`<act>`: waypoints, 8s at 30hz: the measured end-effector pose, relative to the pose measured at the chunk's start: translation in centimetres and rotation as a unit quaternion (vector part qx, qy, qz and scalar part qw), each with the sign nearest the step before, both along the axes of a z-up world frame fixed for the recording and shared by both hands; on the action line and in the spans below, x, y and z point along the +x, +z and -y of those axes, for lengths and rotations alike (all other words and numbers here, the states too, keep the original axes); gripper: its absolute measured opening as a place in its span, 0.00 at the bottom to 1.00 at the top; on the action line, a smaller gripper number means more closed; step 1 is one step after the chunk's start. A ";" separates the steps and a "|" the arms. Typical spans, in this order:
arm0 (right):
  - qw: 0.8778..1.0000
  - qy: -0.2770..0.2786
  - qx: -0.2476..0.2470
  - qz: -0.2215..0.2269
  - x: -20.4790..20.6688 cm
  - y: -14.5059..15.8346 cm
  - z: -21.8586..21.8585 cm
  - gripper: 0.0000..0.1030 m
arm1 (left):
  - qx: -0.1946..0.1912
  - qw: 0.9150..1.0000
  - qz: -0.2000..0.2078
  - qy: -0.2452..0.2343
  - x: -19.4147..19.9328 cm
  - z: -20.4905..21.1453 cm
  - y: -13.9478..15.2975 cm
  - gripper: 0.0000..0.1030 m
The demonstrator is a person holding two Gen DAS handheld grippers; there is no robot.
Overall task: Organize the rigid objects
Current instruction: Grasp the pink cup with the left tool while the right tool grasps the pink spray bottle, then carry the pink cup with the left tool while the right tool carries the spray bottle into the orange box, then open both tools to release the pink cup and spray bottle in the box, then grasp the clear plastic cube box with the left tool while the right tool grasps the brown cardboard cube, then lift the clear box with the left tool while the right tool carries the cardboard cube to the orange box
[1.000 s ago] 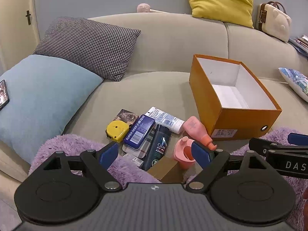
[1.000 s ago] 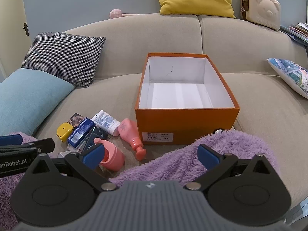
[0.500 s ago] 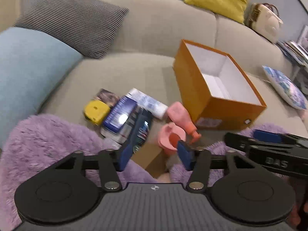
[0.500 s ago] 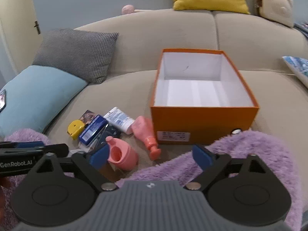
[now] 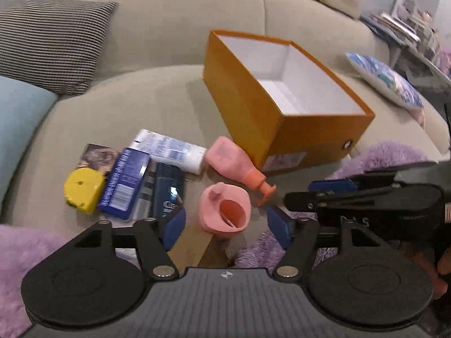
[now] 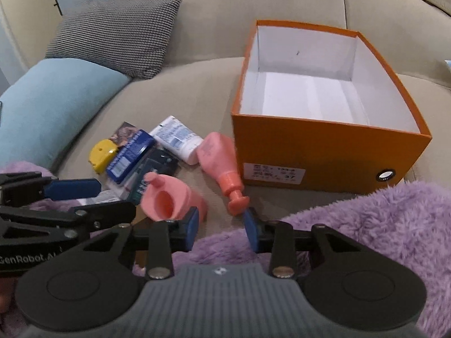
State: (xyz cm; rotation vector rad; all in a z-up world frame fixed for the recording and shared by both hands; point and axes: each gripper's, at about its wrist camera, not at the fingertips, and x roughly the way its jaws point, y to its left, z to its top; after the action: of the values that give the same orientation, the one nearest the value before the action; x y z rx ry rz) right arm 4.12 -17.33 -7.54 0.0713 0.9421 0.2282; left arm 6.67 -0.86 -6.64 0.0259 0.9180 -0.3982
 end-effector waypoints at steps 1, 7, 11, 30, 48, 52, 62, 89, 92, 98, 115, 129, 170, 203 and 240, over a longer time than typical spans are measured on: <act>1.000 0.000 0.004 -0.006 0.4 -0.3 0.1 0.38 | 0.003 1.000 -0.006 -0.002 0.3 0.2 -0.4 0.77; 0.999 -0.017 0.031 -0.028 3.1 -2.2 1.3 0.36 | 0.019 0.999 -0.026 -0.004 2.0 0.9 -2.4 0.77; 0.998 -0.013 0.039 -0.038 4.6 -3.5 1.1 0.42 | 0.036 0.999 -0.033 0.004 2.7 1.4 -3.3 0.74; 0.998 -0.009 0.033 -0.048 5.9 -5.0 0.6 0.27 | 0.015 1.000 -0.022 0.015 3.1 1.3 -3.7 0.62; 0.996 0.027 -0.004 0.081 1.0 1.4 0.3 0.24 | -0.051 0.994 0.024 0.091 0.8 -2.3 1.9 0.62; 0.992 0.023 0.004 0.123 -0.3 4.3 1.0 0.24 | -0.069 0.993 0.045 0.085 0.8 -2.3 4.8 0.62; 0.975 -0.022 0.027 0.221 -0.2 12.2 4.8 0.24 | -0.117 0.986 0.115 -0.019 4.1 1.7 11.9 0.61; 0.992 -0.035 0.001 0.125 8.1 5.4 12.1 0.25 | 0.156 0.924 -0.007 -0.350 13.4 15.6 3.0 0.62; 0.993 -0.017 -0.002 0.116 8.4 4.9 12.2 0.25 | 0.186 0.899 -0.029 -0.395 13.8 16.5 2.2 0.62; 0.995 0.004 0.002 0.098 9.2 4.7 12.3 0.25 | 0.200 0.872 -0.102 -0.435 15.8 17.2 0.7 0.62; 0.997 0.032 0.015 0.066 11.2 3.2 11.0 0.26 | 0.178 0.861 -0.161 -0.449 18.6 16.6 -1.8 0.62; 0.996 0.023 0.065 0.051 11.8 2.9 11.1 0.29 | 0.156 0.873 -0.141 -0.440 17.5 15.2 0.2 0.72; 0.986 0.035 0.129 -0.103 3.3 0.8 -2.0 0.65 | 0.069 0.991 -0.094 0.070 3.6 -8.1 0.4 0.61; 0.957 -0.018 0.207 -0.203 7.7 -6.0 -4.2 0.46 | 0.192 0.956 -0.217 -0.050 6.3 -6.3 -6.6 0.53; 0.982 0.178 0.007 -0.061 4.6 -2.5 -7.3 0.63 | 0.004 0.992 -0.118 0.033 4.0 -9.7 -2.2 0.52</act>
State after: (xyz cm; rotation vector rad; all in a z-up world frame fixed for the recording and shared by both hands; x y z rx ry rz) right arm 8.75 -10.00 -9.99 -0.0720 1.0719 0.5664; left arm 10.71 8.86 -8.80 -0.0444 1.1506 -0.3402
